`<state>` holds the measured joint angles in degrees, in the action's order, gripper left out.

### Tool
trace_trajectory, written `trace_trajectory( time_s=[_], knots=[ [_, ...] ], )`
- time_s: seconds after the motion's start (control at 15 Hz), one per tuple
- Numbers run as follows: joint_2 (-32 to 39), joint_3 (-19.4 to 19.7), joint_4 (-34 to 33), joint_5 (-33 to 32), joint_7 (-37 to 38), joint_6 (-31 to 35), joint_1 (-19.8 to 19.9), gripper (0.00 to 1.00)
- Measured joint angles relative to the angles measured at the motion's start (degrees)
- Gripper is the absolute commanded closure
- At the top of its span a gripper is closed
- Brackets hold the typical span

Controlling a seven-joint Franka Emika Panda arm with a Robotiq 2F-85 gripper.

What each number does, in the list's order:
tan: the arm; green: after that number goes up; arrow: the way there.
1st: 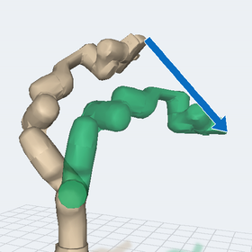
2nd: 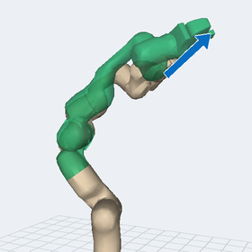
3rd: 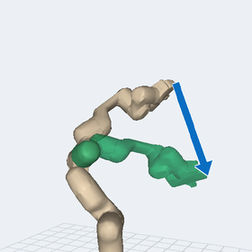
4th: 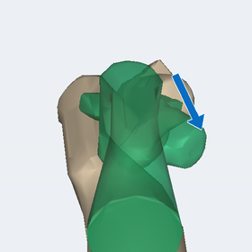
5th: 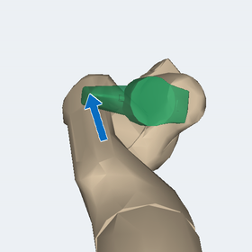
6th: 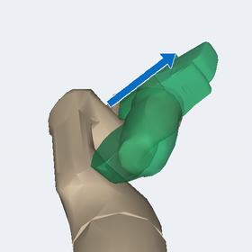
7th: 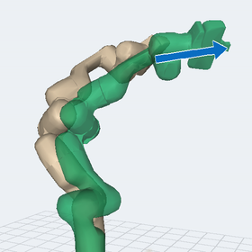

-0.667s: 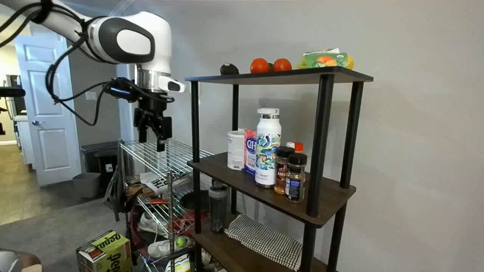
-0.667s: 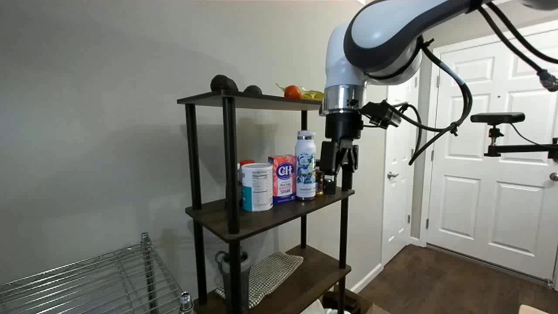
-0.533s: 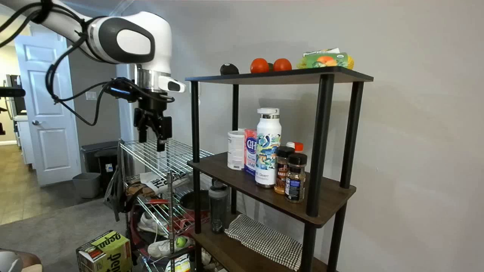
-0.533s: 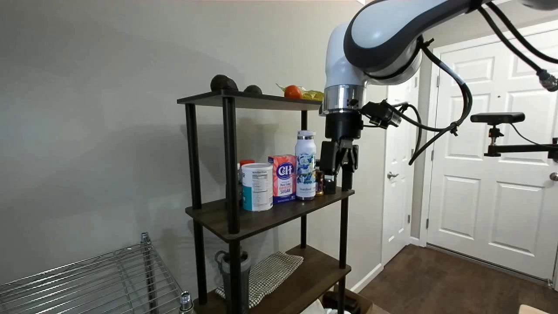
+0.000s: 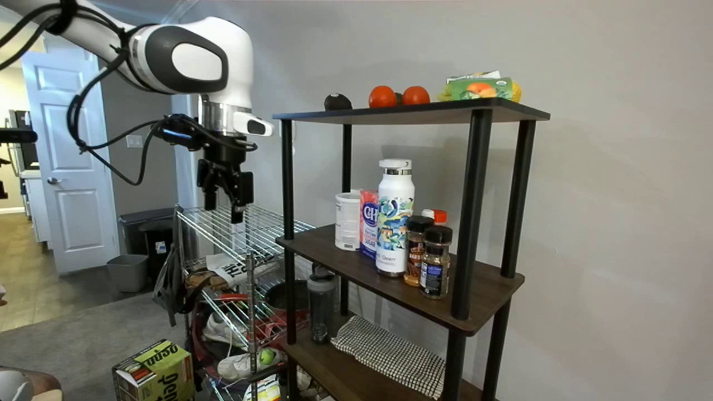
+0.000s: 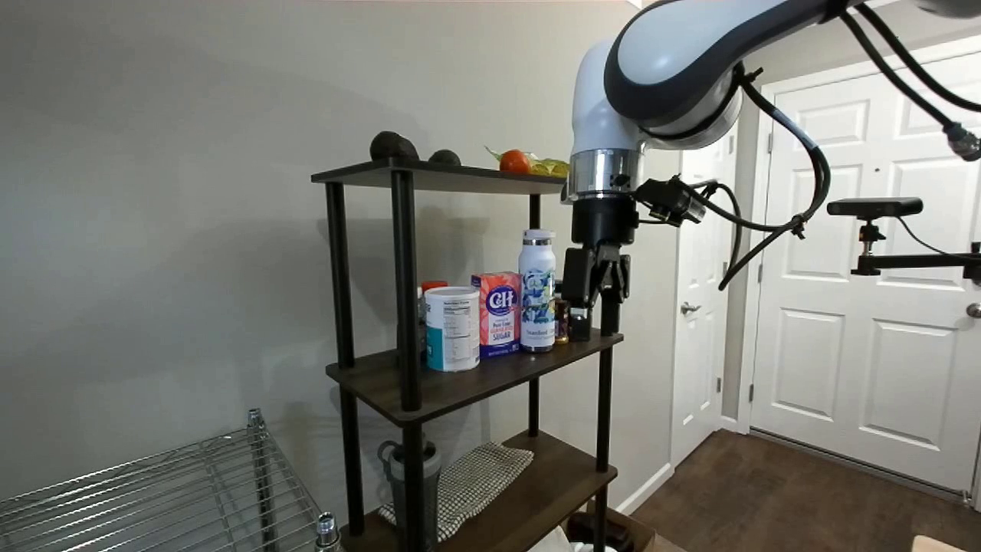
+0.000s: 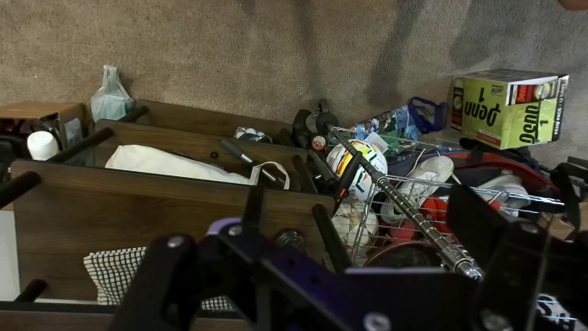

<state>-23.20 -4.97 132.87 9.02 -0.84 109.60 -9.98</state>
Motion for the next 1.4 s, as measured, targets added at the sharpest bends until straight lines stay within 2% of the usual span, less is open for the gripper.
trace_trajectory(
  time_s=[1.2, 1.4],
  knots=[
    [0.01, -0.02, 0.0, -0.06, 0.0, 0.0, 0.0, 0.0],
    [0.63, -0.61, -0.31, -6.39, -2.59, -0.24, 0.06, 0.0]
  ],
)
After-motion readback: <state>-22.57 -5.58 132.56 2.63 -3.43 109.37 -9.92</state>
